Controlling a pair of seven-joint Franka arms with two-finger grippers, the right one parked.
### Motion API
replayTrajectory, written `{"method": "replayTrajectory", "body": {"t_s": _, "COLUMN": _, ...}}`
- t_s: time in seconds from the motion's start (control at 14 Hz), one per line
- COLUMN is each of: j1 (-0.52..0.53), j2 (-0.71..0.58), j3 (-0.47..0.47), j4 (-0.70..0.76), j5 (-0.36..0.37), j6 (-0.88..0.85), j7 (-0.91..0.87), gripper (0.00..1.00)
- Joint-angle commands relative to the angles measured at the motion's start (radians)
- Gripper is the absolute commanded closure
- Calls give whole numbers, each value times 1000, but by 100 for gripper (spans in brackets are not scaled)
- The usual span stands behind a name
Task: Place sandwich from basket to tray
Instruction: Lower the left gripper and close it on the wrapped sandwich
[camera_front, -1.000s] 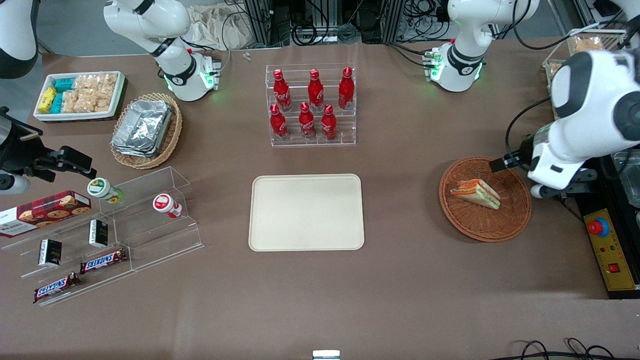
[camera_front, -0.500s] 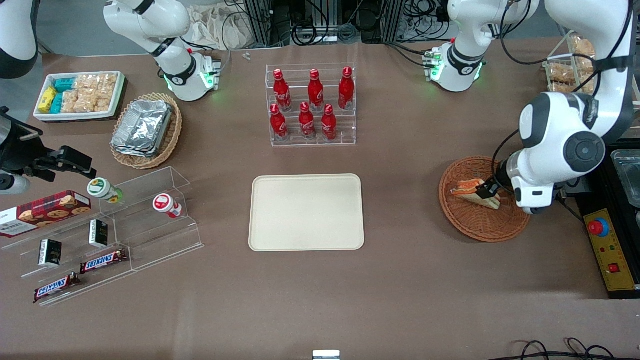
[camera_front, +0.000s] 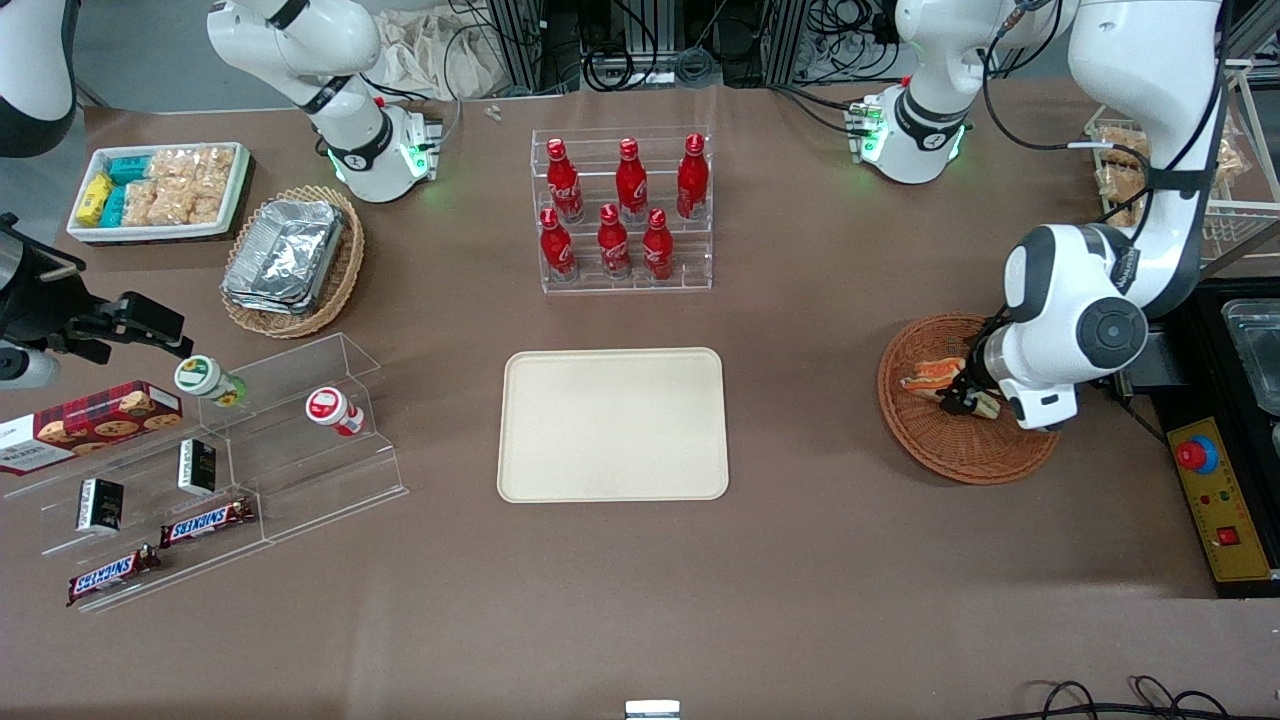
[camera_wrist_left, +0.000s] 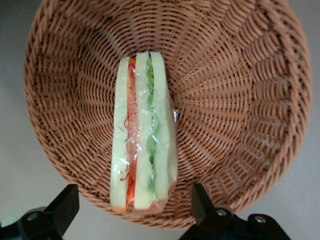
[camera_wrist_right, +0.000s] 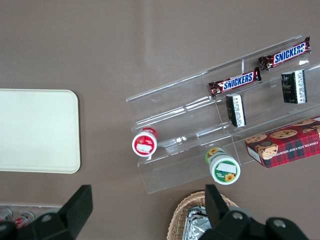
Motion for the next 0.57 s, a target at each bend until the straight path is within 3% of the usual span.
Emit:
{"method": "replayTrajectory", "body": {"t_s": 0.0, "j1": 3, "j2": 9, "j3": -2, "j4": -52, "j5": 4, "j6": 79, "j7": -46, "gripper": 0}}
{"method": "replayTrajectory", "body": {"t_s": 0.21, "j1": 3, "j2": 37, "j3": -1, "j4": -57, "j5": 4, "j6": 113, "j7": -47, "gripper": 3}}
{"method": "replayTrajectory", "body": {"t_s": 0.5, "j1": 3, "j2": 43, "j3": 19, "j4": -51, "j5": 7, "j6": 124, "j7": -49, "gripper": 93}}
